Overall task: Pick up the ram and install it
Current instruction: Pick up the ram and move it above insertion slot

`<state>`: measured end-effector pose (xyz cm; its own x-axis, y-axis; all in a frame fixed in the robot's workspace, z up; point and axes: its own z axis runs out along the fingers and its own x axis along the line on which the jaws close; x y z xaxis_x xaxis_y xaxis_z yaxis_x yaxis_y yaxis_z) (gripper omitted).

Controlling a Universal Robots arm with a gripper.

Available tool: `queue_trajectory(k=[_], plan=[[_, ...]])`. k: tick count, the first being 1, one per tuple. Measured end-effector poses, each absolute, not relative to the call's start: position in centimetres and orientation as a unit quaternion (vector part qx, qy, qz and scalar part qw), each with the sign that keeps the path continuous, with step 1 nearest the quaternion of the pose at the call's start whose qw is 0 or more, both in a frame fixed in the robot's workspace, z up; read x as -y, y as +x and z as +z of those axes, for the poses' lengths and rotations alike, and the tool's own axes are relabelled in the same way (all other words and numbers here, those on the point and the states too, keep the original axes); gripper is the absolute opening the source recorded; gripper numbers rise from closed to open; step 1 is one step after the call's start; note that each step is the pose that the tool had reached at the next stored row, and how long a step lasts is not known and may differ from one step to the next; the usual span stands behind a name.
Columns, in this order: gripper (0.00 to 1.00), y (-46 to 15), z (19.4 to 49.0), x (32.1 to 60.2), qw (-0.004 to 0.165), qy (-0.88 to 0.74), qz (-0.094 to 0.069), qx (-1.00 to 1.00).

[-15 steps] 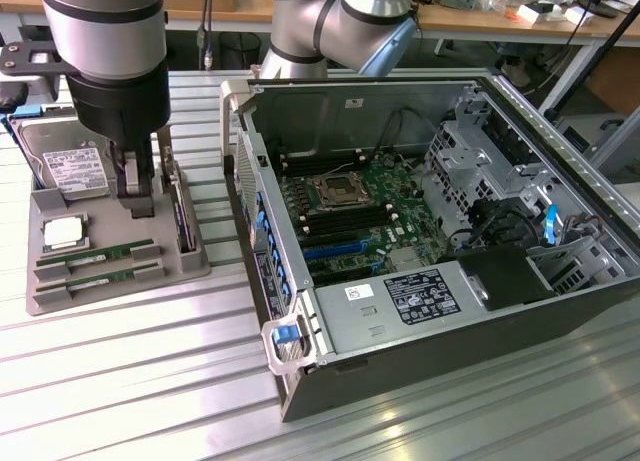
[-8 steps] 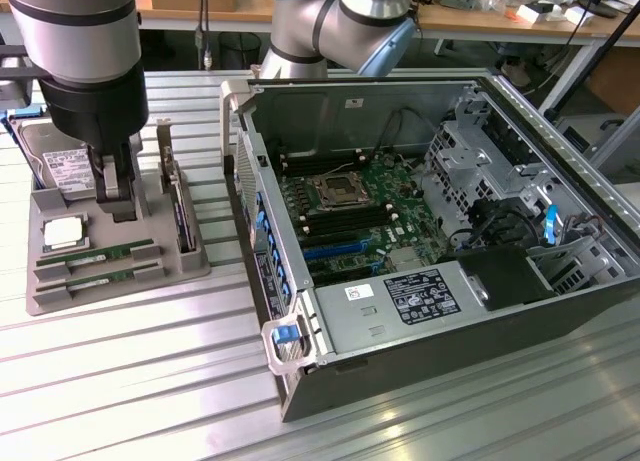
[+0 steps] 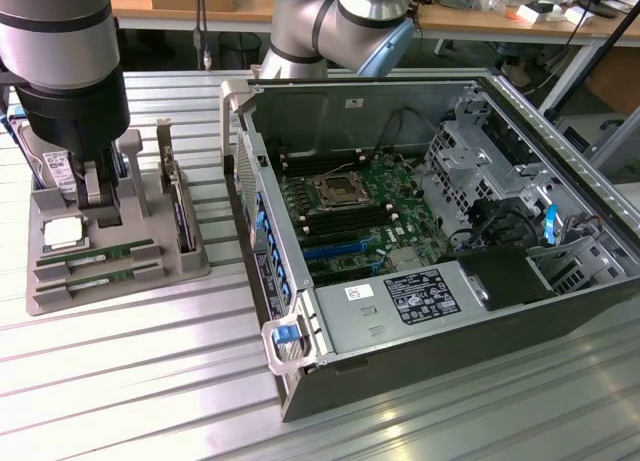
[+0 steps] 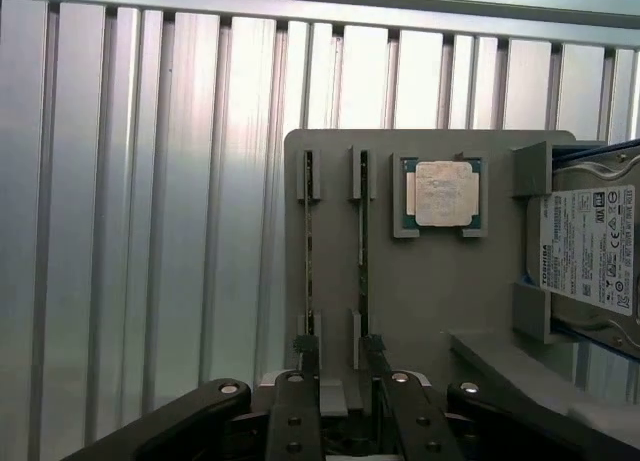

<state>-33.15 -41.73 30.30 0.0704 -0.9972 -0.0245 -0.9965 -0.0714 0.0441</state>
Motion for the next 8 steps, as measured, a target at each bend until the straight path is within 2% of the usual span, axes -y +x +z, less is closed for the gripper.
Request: queue_trajectory(k=[8], plan=[[0.30,-33.26,29.77,41.94,0.008,0.735,-0.024,0.677]])
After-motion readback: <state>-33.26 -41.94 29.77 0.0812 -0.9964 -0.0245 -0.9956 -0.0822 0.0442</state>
